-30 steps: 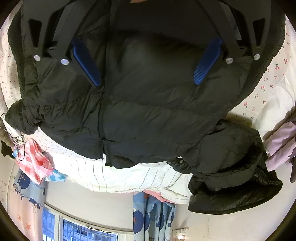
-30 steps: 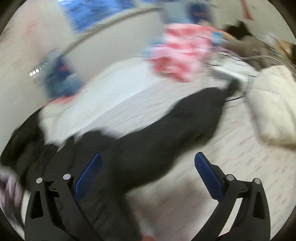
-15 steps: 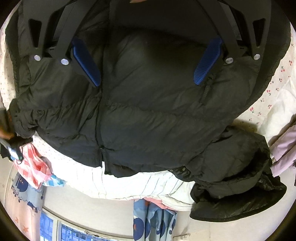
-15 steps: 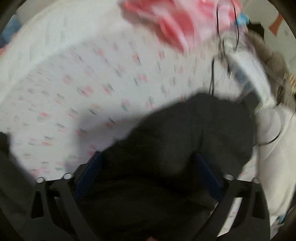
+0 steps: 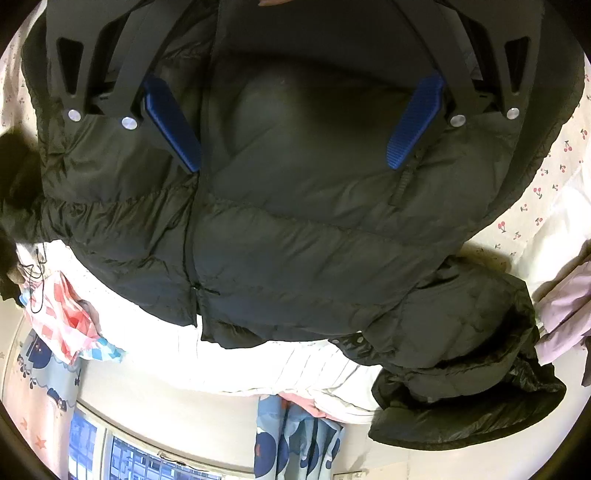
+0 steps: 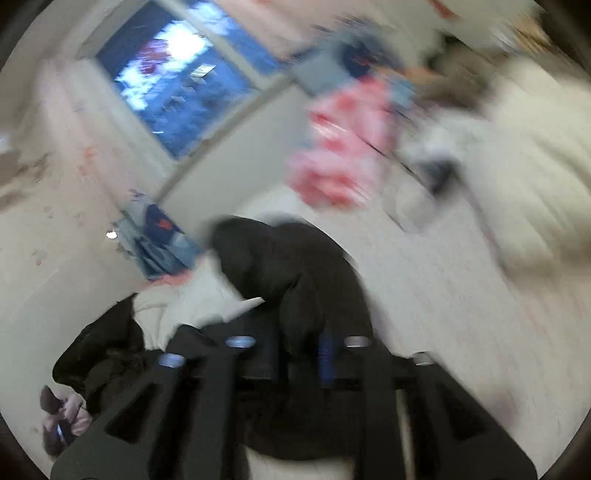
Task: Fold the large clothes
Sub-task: 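Grasp the black jacket's sleeve cuff with the right gripper and lift it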
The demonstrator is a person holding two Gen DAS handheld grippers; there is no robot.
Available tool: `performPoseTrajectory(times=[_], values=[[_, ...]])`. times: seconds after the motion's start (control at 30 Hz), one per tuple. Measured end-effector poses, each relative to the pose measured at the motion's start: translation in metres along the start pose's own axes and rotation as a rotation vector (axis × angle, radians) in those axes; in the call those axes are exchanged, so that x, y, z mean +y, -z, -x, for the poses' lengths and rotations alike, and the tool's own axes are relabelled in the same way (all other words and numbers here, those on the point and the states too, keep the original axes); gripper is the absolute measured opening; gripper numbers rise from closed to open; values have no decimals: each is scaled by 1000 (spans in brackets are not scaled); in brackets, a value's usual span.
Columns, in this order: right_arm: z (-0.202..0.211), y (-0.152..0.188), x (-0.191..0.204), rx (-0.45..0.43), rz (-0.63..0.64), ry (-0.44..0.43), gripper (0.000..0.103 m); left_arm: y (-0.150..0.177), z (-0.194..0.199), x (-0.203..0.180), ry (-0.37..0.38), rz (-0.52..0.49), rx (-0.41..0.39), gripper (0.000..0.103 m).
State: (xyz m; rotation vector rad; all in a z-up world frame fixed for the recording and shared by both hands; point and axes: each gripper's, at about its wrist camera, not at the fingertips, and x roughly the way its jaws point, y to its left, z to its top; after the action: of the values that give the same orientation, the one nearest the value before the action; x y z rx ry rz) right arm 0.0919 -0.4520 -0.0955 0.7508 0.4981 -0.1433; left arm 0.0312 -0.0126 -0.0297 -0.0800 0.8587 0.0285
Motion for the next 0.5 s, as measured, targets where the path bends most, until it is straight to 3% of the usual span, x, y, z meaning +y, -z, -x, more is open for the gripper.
performPoseTrajectory(times=[0.03,0.07,0.17,0.23,0.27,0.33,0.43,0.5], values=[[8,9,-17,19,-25,31,57,0,0,0,1,-1,0,96],[19,20,-37,38,-69,80,63,1,0,0,2,-3,2,96],[59,39,-58,22,-158,113,71,0,0,0,1,-5,0,96],[82,32,-33,-72,-64,174,76,0,-2,1,-3,0,4,96],[82,19,-21,-100,2,204,86,-1,-3,2,1,4,8,96],[74,3,22,-121,221,296,97,-1,-3,3,9,7,11,96],[19,-43,40,-6,332,378,97,-2,-1,4,10,6,2,96],[-12,-69,19,107,187,358,97,-2,-2,4,13,7,4,96]])
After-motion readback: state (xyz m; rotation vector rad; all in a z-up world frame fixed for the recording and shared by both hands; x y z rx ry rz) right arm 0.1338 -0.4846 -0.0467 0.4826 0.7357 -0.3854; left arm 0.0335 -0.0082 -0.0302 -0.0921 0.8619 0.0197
